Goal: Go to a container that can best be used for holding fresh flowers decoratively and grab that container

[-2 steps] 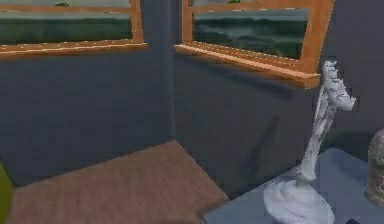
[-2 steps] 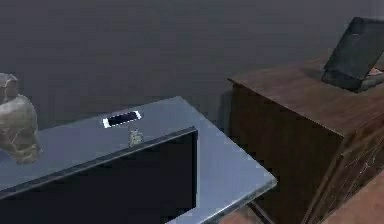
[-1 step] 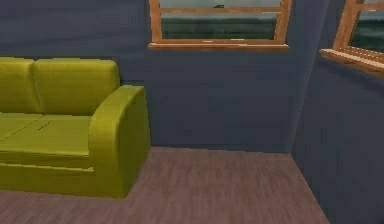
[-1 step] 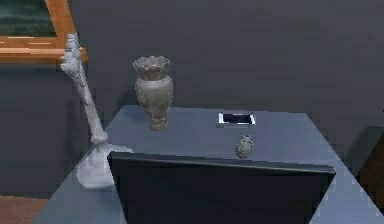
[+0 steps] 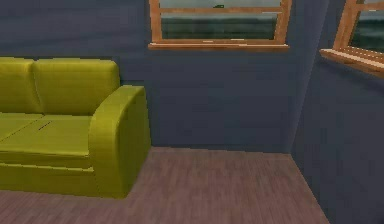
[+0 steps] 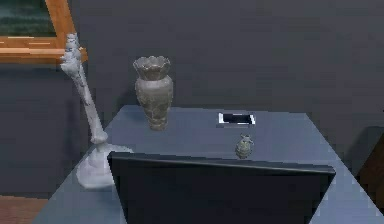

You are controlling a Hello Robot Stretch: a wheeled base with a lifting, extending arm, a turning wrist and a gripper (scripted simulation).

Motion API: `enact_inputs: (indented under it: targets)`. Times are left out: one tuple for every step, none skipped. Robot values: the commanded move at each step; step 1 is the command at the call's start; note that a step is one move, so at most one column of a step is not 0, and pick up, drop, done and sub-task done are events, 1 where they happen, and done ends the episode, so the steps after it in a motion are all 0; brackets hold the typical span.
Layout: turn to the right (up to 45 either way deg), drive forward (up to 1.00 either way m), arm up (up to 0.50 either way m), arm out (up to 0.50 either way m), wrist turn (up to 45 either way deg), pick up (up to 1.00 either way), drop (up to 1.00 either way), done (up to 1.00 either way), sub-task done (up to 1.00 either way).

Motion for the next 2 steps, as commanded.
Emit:
enact_inputs:
  targets:
    - [0.0, 0.00, 0.38, 0.00, 0.0, 0.00, 0.00, 0.00, 0.00]
    - [0.0, 0.00, 0.00, 0.38, 0.0, 0.00, 0.00, 0.00, 0.00]
